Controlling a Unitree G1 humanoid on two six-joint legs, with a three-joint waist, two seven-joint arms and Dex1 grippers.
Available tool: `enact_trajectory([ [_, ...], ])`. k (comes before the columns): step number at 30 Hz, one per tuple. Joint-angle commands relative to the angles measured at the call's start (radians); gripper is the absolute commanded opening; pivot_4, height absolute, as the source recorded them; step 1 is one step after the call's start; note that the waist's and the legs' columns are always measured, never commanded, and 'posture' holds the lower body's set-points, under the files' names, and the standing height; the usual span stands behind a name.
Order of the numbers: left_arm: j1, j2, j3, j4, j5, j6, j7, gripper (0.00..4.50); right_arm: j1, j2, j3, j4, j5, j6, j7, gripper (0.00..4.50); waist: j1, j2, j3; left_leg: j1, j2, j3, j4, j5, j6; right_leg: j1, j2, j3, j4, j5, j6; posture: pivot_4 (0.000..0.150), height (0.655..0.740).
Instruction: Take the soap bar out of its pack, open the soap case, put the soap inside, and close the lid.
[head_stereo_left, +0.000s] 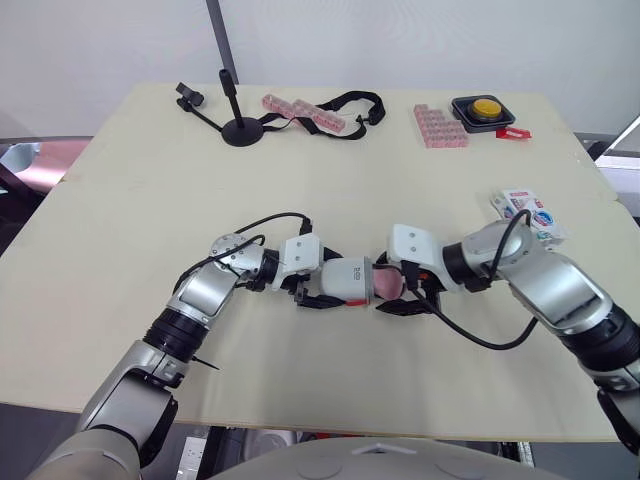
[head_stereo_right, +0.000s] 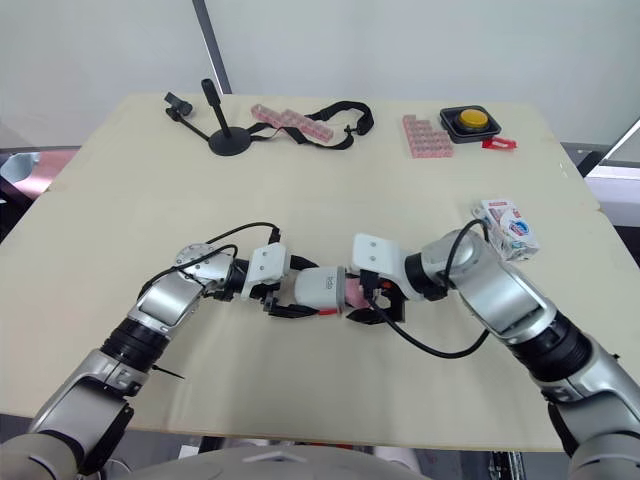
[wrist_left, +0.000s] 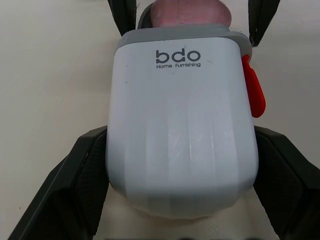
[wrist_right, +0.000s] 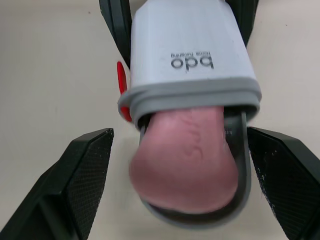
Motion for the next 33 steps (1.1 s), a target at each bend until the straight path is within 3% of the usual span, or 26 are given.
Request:
enact_trajectory([
  [1,-0.003,0.0,0.006,-0.028,-0.004,-0.004,0.005,3.47,0.025,-0.049,-0.075,-0.011,0.021,-0.045,0.012,4.46,0.002,0.0,0.0,0.0,0.0,0.0,0.0,0.0,0.0,0.0,0.0,0.0,0.0,0.0,0.0,0.15,0.74],
  [11,-0.008,-0.002,0.007,-0.025,-0.005,-0.004,0.007,3.47,0.136,-0.124,-0.162,0.047,0.015,-0.146,0.009,4.46,0.0,0.0,0.0,0.0,0.0,0.0,0.0,0.0,0.0,0.0,0.0,0.001,-0.001,0.0,0.0,0.15,0.74],
  [15,-0.01,-0.004,0.006,-0.029,-0.006,-0.003,0.01,3.47,0.167,-0.097,-0.156,0.077,-0.015,-0.248,-0.017,3.31,-0.002,0.0,0.0,-0.001,0.0,0.0,0.0,0.0,0.0,0.0,0.0,0.001,0.0,0.0,0.0,0.15,0.74],
  [25,-0.008,0.0,0.011,-0.035,-0.012,0.002,0.01,3.47,0.157,-0.047,-0.12,0.048,-0.03,-0.276,-0.04,0.02,-0.004,0.0,0.0,0.0,0.0,0.0,0.0,0.0,0.0,0.0,0.0,0.0,-0.001,0.0,0.0,0.15,0.74],
  [33,-0.015,-0.005,0.012,-0.032,-0.012,0.005,0.012,3.47,0.129,-0.002,-0.07,0.014,-0.036,-0.25,-0.045,0.02,-0.006,0.0,0.0,0.0,0.0,0.0,0.0,0.0,0.0,0.0,0.0,0.0,-0.001,0.0,0.0,0.15,0.74],
])
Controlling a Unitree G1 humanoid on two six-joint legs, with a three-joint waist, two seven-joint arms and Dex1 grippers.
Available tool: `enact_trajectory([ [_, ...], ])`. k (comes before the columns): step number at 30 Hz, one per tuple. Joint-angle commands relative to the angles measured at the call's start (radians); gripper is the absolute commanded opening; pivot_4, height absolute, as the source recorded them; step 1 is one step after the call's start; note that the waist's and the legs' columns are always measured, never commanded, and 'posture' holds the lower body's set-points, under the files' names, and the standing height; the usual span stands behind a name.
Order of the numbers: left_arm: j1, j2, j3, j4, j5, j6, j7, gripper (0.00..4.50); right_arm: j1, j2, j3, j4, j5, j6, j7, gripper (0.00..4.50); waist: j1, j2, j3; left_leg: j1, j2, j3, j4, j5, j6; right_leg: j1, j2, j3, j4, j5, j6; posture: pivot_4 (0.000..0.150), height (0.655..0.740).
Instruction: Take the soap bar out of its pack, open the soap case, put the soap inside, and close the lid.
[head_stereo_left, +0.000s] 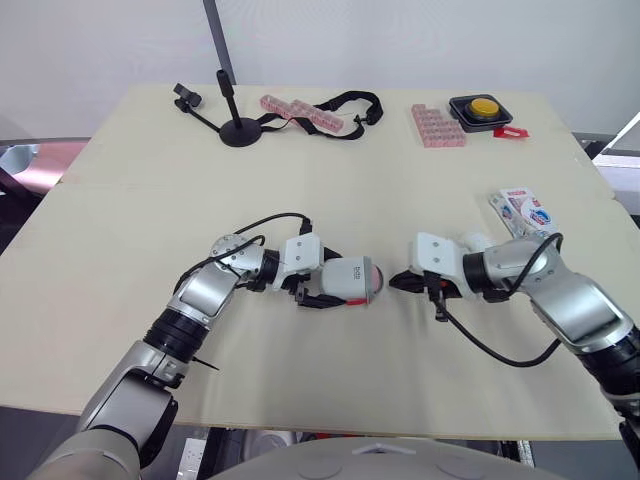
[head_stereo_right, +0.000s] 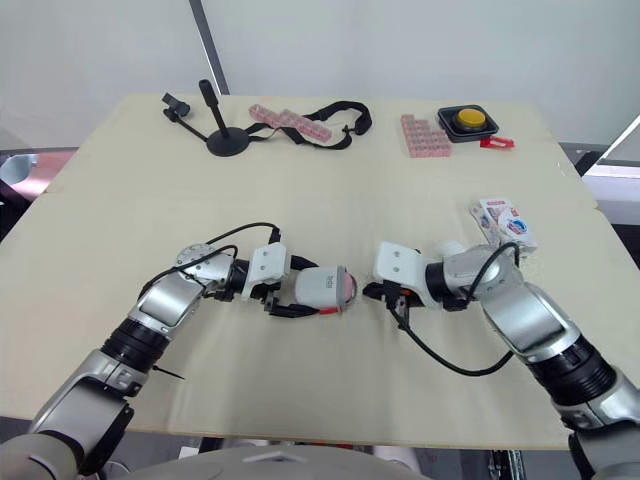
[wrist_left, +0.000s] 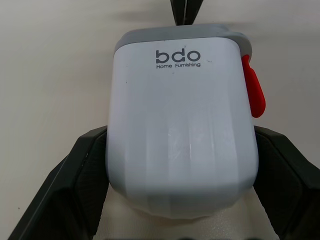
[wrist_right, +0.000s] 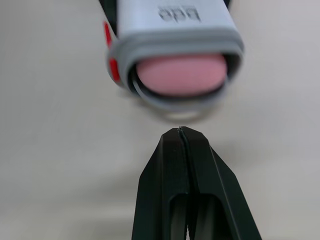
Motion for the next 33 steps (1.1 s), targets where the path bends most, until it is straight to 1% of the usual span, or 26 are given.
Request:
enact_trajectory([
  [1,-0.018,-0.005,0.014,-0.032,-0.011,-0.004,0.004,3.47,-0.019,0.015,0.008,-0.027,-0.006,0.0,-0.007,0.02,0.001,0.0,0.0,0.0,0.0,0.0,0.0,0.0,0.0,0.0,0.0,0.0,0.0,0.0,0.0,0.15,0.74],
  [10,-0.021,-0.008,0.012,-0.038,-0.014,0.001,0.005,3.47,-0.052,0.054,0.041,-0.004,-0.032,-0.004,-0.011,0.02,-0.002,0.0,0.0,0.0,0.0,0.0,0.0,0.0,0.0,0.0,0.0,0.0,0.0,0.0,0.0,0.15,0.74],
  [16,-0.018,-0.011,0.011,-0.044,-0.013,0.003,0.007,3.47,-0.059,0.057,0.043,0.006,-0.044,-0.012,-0.007,0.02,-0.002,0.0,0.0,0.0,0.0,0.0,0.0,0.0,0.0,0.0,0.0,0.0,0.0,0.0,0.0,0.15,0.74],
  [21,-0.017,-0.007,0.017,-0.037,-0.013,-0.005,0.008,3.47,-0.022,0.004,-0.012,0.022,-0.037,-0.029,0.0,0.02,0.0,0.0,0.0,0.0,0.0,0.0,0.0,0.0,0.0,0.0,0.0,0.0,0.0,0.0,0.0,0.15,0.74],
  [27,-0.022,0.003,0.024,-0.02,-0.011,-0.02,-0.004,3.47,0.014,-0.061,-0.043,0.07,-0.049,-0.101,0.021,0.02,-0.002,0.0,0.0,0.0,0.0,0.0,0.0,0.0,0.0,0.0,0.0,0.0,-0.001,0.0,0.0,0.15,0.74],
  [33,-0.026,0.002,0.032,-0.015,-0.013,-0.032,-0.001,3.47,0.02,-0.058,-0.067,0.088,-0.03,-0.102,0.013,0.02,-0.003,0.0,0.0,0.0,0.0,0.0,-0.001,0.0,0.0,0.0,0.0,0.0,-0.001,0.0,0.0,0.15,0.74],
])
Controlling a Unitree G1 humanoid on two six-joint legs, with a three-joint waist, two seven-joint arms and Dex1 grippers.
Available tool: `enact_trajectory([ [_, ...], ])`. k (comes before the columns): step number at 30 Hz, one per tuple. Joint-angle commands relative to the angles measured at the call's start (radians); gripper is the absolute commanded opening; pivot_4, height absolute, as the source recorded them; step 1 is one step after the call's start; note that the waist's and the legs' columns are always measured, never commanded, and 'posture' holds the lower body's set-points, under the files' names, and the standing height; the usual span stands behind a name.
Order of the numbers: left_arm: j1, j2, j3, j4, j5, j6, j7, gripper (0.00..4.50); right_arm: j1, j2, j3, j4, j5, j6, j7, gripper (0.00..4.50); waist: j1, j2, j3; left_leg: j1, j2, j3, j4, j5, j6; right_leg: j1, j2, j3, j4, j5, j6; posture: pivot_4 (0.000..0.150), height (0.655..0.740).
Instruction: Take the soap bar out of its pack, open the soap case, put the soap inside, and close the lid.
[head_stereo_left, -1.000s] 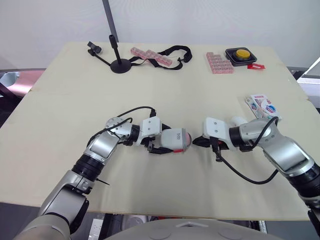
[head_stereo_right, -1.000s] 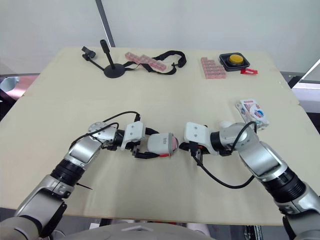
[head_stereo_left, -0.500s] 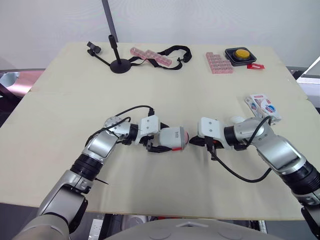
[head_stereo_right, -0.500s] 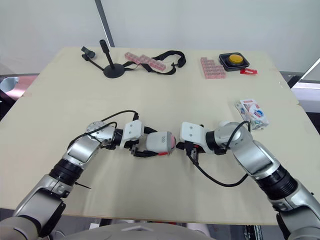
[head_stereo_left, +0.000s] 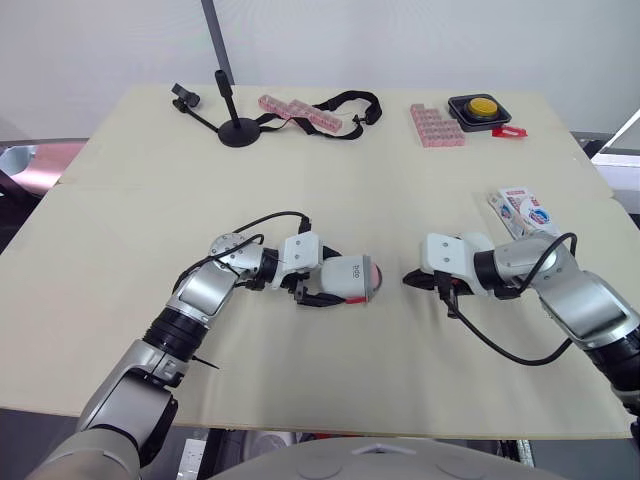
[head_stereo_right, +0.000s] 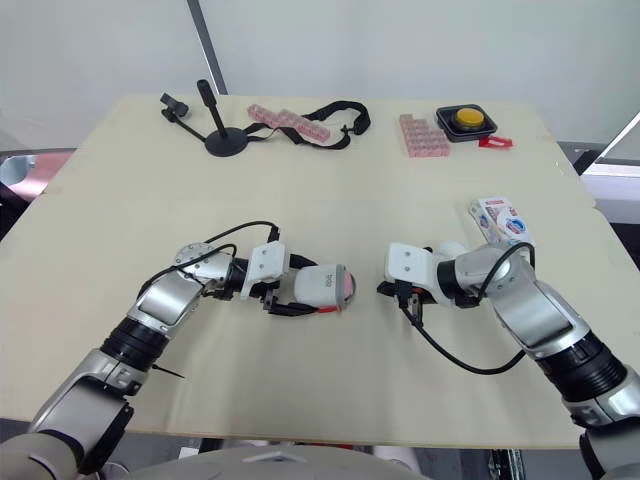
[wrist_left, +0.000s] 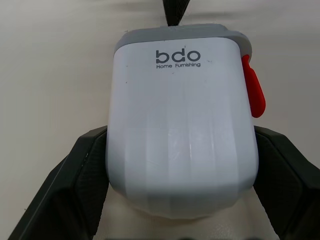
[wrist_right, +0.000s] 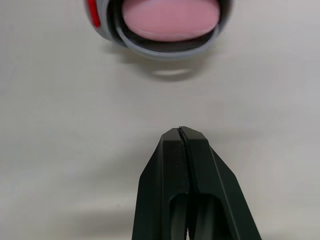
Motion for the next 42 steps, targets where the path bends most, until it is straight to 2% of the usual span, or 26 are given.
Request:
enact_trajectory([
  [1,-0.021,-0.001,0.029,-0.019,-0.013,-0.035,0.01,3.47,0.015,-0.004,-0.061,-0.012,0.027,0.007,-0.006,0.02,0.001,0.0,0.0,0.0,0.0,0.0,0.0,0.0,0.0,0.0,0.0,0.0,0.0,0.0,0.0,0.15,0.74],
  [7,0.015,-0.006,0.052,-0.04,-0.023,-0.116,0.051,3.47,0.09,-0.026,-0.206,-0.049,0.187,0.164,0.021,0.02,0.007,0.0,0.0,-0.001,0.0,0.0,0.0,0.0,0.0,0.0,0.0,0.0,-0.001,0.0,0.0,0.15,0.74],
  [11,0.042,-0.006,0.075,-0.052,-0.034,-0.151,0.077,3.47,0.142,-0.04,-0.32,-0.11,0.372,0.373,0.034,0.02,0.005,0.0,0.0,-0.002,0.0,0.0,-0.001,0.0,0.0,0.001,0.0,0.0,-0.002,0.0,0.0,0.15,0.74],
  [14,0.052,-0.012,0.089,-0.056,-0.034,-0.185,0.101,3.47,0.138,-0.02,-0.395,-0.141,0.553,0.63,-0.004,0.81,0.007,0.0,0.0,0.0,0.0,0.0,-0.001,0.0,0.0,0.001,0.0,0.0,-0.005,0.0,0.0,0.15,0.74],
  [15,0.055,-0.015,0.091,-0.057,-0.03,-0.197,0.111,3.47,0.13,0.006,-0.424,-0.143,0.609,0.724,-0.037,1.23,0.008,0.0,0.0,0.0,0.0,0.0,-0.001,0.0,0.0,0.002,0.0,0.0,-0.006,0.0,0.0,0.15,0.74],
  [20,0.063,-0.024,0.085,-0.058,-0.012,-0.269,0.137,3.47,0.077,0.147,-0.504,-0.142,0.742,1.044,-0.194,2.77,0.016,0.001,0.0,0.001,0.0,0.0,-0.003,0.0,0.0,0.006,0.001,-0.001,-0.009,0.0,0.0,0.15,0.74],
  [23,0.07,-0.024,0.074,-0.064,0.015,-0.358,0.153,3.47,0.044,0.247,-0.561,-0.098,0.808,1.144,-0.297,3.76,0.023,0.001,0.0,0.001,0.0,0.0,-0.003,0.0,0.0,0.005,0.001,-0.001,-0.009,0.0,0.0,0.15,0.74],
  [24,0.072,-0.024,0.071,-0.063,0.023,-0.382,0.16,3.47,0.037,0.272,-0.578,-0.075,0.841,1.149,-0.332,4.23,0.027,0.001,0.0,0.001,0.0,0.0,-0.003,0.0,0.0,0.005,0.003,-0.001,-0.008,0.0,0.0,0.15,0.74],
  [25,0.073,-0.023,0.069,-0.06,0.034,-0.409,0.166,3.47,0.026,0.301,-0.599,-0.049,0.866,1.149,-0.375,4.44,0.029,0.001,0.0,0.002,0.0,0.0,-0.003,0.0,0.0,0.005,0.002,-0.001,-0.008,0.0,0.0,0.15,0.74],
  [28,0.074,-0.02,0.06,-0.05,0.061,-0.47,0.177,3.47,0.0,0.338,-0.629,-0.009,0.925,1.149,-0.465,4.48,0.033,0.002,0.0,0.002,-0.001,0.0,-0.002,0.0,0.0,0.005,0.002,-0.002,-0.007,0.0,0.0,0.15,0.74],
  [42,0.069,-0.041,0.034,-0.052,0.074,-0.478,0.198,3.47,-0.032,0.458,-0.631,-0.009,1.092,1.149,-0.728,4.48,0.027,0.002,0.0,0.002,0.0,0.0,-0.003,0.0,-0.001,0.004,0.0,-0.003,-0.007,0.0,0.0,0.15,0.74],
])
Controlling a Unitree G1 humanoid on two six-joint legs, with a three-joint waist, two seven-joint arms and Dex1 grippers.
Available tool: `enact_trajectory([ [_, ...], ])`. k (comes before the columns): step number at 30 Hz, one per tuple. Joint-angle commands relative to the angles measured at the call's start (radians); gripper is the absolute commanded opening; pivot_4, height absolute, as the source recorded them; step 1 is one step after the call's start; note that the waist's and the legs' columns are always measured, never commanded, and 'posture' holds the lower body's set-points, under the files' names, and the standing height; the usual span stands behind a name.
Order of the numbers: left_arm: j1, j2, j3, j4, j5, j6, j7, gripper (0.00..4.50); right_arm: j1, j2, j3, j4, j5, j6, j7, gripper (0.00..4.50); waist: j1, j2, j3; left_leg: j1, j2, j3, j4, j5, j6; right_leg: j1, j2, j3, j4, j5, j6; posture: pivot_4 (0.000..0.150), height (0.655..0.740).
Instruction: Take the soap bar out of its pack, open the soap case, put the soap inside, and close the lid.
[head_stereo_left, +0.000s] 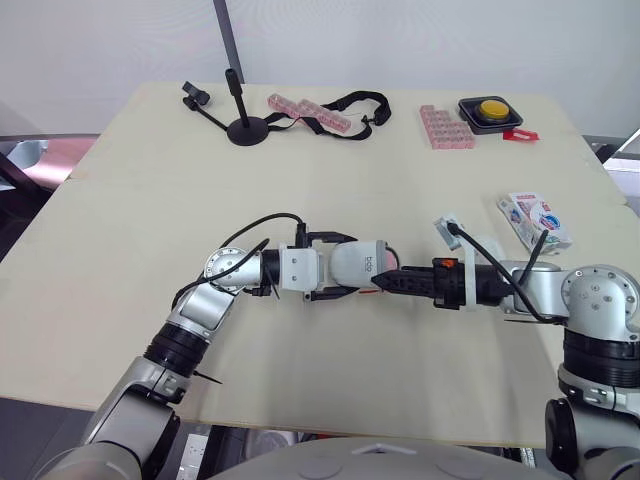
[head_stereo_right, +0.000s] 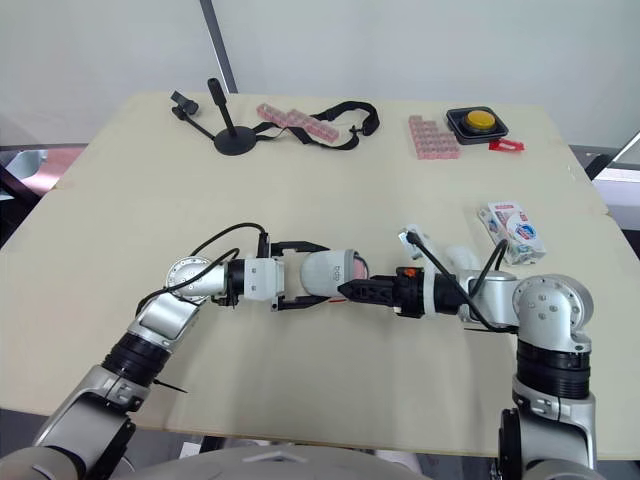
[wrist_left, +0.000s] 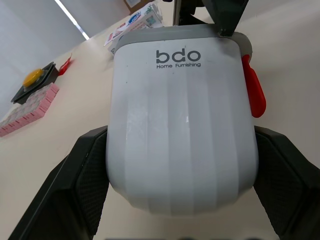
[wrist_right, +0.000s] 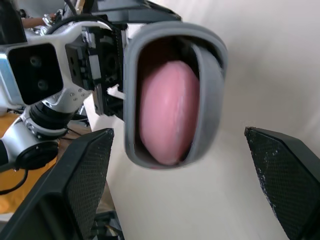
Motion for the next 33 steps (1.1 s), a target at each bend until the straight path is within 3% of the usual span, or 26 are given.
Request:
enact_trajectory([
  [1,-0.013,-0.005,-0.002,-0.025,-0.005,-0.023,0.014,3.47,-0.018,0.019,-0.025,-0.004,0.062,0.007,-0.056,4.48,0.001,0.0,0.0,0.0,0.0,0.0,0.0,0.0,0.0,0.0,0.0,0.0,0.0,0.0,0.0,0.15,0.74],
  [18,-0.016,-0.007,-0.009,-0.025,-0.004,-0.02,0.035,3.47,-0.026,0.05,-0.036,0.069,0.173,0.005,-0.192,4.48,0.0,0.0,0.0,0.0,0.0,0.0,-0.001,0.0,0.0,0.0,0.0,-0.001,-0.001,0.0,0.0,0.15,0.74],
  [26,-0.017,-0.012,-0.009,-0.033,-0.013,-0.005,0.038,3.47,-0.026,0.047,-0.013,0.066,0.213,-0.027,-0.218,2.13,0.0,0.0,0.0,0.0,0.0,0.0,-0.001,0.0,0.0,0.0,0.0,-0.002,-0.001,0.0,0.0,0.15,0.74],
  [33,-0.017,-0.012,-0.013,-0.036,-0.019,0.003,0.036,3.47,-0.011,0.03,0.013,0.057,0.246,-0.049,-0.233,2.03,0.0,0.0,0.0,0.0,0.0,0.0,-0.001,0.0,0.0,0.0,0.0,-0.002,-0.001,0.0,0.0,0.15,0.74],
])
